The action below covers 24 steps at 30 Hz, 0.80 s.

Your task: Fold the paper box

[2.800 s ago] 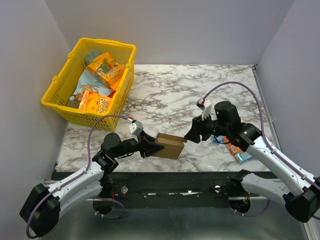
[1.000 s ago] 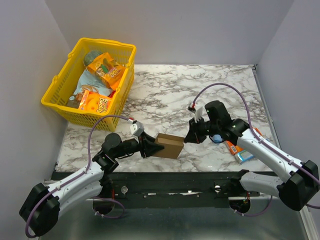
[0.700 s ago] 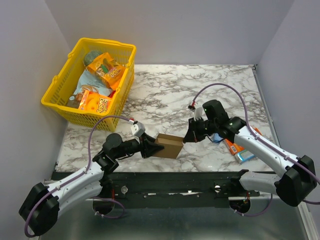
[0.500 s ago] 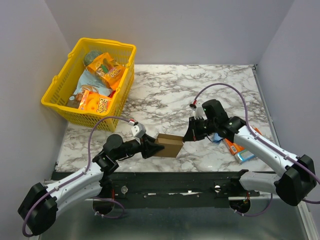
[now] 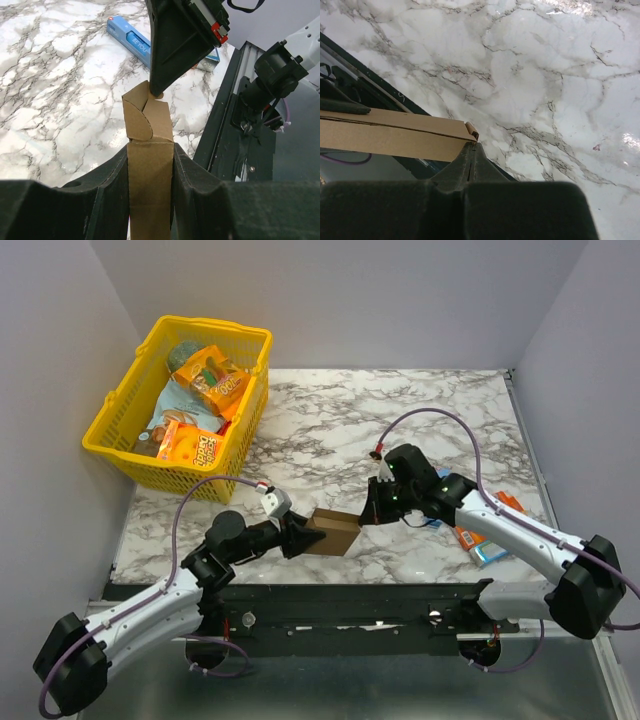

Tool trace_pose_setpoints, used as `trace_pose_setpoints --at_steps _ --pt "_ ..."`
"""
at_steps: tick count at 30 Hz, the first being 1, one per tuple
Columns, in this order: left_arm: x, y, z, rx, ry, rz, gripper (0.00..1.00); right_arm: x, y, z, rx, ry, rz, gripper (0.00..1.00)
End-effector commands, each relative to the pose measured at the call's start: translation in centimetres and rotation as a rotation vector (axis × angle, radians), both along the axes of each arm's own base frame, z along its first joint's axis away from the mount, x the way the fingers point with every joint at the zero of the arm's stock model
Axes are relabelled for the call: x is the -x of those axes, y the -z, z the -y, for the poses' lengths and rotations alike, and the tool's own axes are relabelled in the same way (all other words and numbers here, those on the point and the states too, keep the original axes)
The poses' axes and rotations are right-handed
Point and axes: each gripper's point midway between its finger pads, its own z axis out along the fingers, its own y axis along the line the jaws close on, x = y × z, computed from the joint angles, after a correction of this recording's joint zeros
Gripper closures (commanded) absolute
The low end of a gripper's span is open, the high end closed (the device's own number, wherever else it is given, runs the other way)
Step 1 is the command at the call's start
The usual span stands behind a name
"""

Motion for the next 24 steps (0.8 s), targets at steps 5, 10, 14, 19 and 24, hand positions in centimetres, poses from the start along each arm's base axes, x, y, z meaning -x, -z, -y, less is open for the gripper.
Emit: trace_pose_setpoints --at_steps 5,10,14,19,24 --pt "-0.9 -0.9 -0.5 0.029 -0.077 0.028 0.89 1.4 -4.3 -4.9 -0.207 -0.052 -0.001 0.99" --pt "-1.2 -1.3 -0.8 0.071 -0.108 0.024 0.90 1.7 -4.5 -5.3 -0.271 -0.011 -0.020 0.99" --pt "-1.9 -1.6 -1.4 0.099 -0.167 0.023 0.91 2.3 -4.0 -5.5 -0.265 -0.005 -0.035 0.99" --pt "-2.0 -1.7 -1.8 0.124 -0.192 0.022 0.91 2.8 -3.2 -5.4 -0.243 -0.009 -0.051 0.99" --pt "-2.3 -1.9 -2.4 0.143 -0.234 0.023 0.92 3.2 -2.9 -5.4 -0.232 -0.008 -0.055 0.99"
